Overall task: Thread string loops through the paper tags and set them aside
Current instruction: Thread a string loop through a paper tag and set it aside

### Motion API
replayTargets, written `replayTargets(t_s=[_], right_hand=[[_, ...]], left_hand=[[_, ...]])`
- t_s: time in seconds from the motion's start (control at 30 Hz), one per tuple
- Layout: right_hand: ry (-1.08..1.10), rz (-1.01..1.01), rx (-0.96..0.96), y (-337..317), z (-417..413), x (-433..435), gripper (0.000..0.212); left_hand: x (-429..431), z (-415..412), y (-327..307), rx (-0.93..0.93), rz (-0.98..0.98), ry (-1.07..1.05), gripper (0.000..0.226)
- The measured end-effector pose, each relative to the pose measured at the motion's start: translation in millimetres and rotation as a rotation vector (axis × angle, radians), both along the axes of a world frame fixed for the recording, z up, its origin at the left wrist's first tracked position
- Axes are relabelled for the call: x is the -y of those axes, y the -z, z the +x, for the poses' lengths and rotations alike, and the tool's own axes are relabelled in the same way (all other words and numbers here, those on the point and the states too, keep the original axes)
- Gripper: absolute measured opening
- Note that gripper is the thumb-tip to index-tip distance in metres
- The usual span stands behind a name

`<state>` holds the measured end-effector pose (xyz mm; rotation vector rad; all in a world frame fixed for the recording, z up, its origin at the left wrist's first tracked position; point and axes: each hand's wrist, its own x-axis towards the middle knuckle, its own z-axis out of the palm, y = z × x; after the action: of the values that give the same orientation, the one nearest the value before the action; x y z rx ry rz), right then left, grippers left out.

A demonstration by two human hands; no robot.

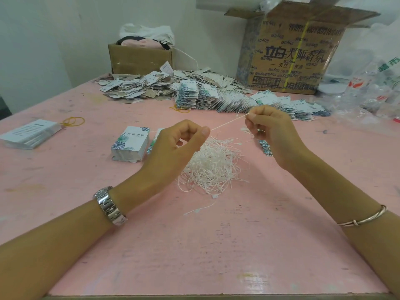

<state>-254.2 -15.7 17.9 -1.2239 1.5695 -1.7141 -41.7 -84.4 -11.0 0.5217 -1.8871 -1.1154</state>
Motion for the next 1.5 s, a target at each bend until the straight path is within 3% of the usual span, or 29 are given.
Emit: replayTargets(t_s=[0.23, 0.43, 0.53, 0.63, 0.8, 1.03, 1.13, 1.27, 1.4, 1.5], right_hand=[[0.256, 0.213, -0.166, 5.5, -11.3, 2.1, 0.024], [0.140, 0.599, -0.674, 11.4, -5.8, 0.1, 0.020], [0.206, 0.438, -0.917, 12.4, 7.3, -0.9, 0.022], [-0.006, 0.097, -0.726, 11.3, 27.4, -5.8, 0.025], [-0.340, -0.023, -0.484, 16.1, 45.5, -8.4, 0.018], [-0.352, 0.007, -0.334, 21.5, 40.9, -4.2, 0.002], [-0.314, -0.041, -0.206, 21.4, 38.3, -1.9, 0.011], [-0.331, -0.110, -0.020, 19.5, 37.8, 0.2, 0.005], [-0.361, -0.088, 0.163, 17.6, 37.5, 1.0, 0.016], [-0.307, -0.033, 0.188, 13.9, 35.1, -0.1, 0.014]], left_hand=[[1.0, 1.3, -1.7, -0.020, 0.042, 0.008, 0.016], [3.4, 2.5, -1.2, -0.028, 0.028, -0.051, 0.011], [6.7, 2.2, 1.4, -0.041, 0.019, -0.072, 0.013], [7.6, 1.9, 3.8, -0.022, -0.019, -0.068, 0.015], [7.5, 2.6, 6.4, 0.025, -0.046, -0.051, 0.016], [7.7, 2.6, 8.1, 0.111, -0.146, -0.089, 0.021], [13.0, 6.7, 3.0, 0.148, -0.292, -0.211, 0.022], [28.8, 19.7, -6.9, 0.528, -0.704, -0.512, 0.023], [39.3, 31.6, -18.7, 0.663, -0.736, -0.525, 0.032], [42.4, 36.6, -23.8, 0.805, -0.814, -0.504, 0.035]])
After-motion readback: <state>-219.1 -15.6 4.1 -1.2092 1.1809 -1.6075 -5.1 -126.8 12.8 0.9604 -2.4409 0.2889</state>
